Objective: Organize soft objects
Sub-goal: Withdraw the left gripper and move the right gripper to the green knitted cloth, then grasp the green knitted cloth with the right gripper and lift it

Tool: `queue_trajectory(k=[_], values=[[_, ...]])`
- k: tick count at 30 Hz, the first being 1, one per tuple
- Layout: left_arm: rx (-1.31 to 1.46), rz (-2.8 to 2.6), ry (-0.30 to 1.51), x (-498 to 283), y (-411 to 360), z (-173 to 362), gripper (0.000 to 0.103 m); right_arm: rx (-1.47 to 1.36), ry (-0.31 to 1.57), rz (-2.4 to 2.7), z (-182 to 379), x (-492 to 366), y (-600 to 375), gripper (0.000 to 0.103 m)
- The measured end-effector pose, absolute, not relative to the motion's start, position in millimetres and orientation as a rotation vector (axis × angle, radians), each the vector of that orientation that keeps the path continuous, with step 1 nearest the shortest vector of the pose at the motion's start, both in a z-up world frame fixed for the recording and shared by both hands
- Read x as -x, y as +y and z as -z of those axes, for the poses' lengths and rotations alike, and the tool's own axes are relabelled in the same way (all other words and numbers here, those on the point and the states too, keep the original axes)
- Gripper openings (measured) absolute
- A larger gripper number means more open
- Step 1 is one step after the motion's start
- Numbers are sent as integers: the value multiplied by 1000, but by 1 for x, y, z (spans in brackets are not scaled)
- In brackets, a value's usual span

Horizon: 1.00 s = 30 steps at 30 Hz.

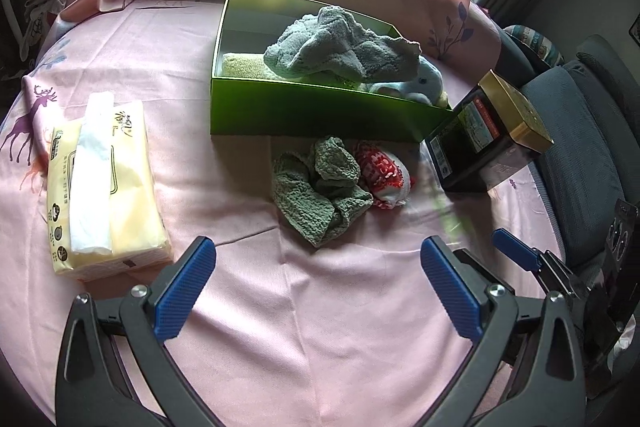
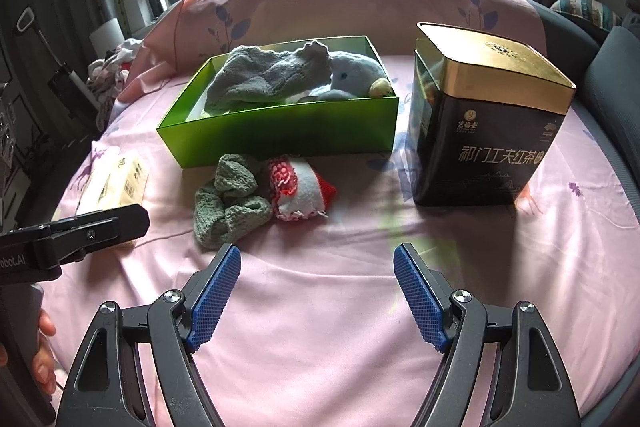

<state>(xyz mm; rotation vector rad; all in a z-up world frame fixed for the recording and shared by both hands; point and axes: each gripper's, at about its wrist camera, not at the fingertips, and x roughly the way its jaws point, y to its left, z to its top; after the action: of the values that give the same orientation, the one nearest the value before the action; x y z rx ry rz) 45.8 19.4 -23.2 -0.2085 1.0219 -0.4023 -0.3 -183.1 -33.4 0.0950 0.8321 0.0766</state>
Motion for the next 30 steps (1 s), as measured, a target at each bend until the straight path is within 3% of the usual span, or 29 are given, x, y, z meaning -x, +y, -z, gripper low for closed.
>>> queue_trajectory(k=[13,18,25,27,30], values=[[172,461,1077,-69,6,45,97,-111,889,-195,56,-17,-162,79],[216,479,1132,-91,4,55,75,-191,912,-312,71,-31,-149,79],[229,496,1191,-112,-2,71,65,-186,911,-351,80,-53,-131,79],[237,499,1203,-117,-3,75,52,-192,911,-370,83,-59,-129,79],[261,506,1224,-123,-2,81,49,-201,921,-396,87,-67,-124,72]])
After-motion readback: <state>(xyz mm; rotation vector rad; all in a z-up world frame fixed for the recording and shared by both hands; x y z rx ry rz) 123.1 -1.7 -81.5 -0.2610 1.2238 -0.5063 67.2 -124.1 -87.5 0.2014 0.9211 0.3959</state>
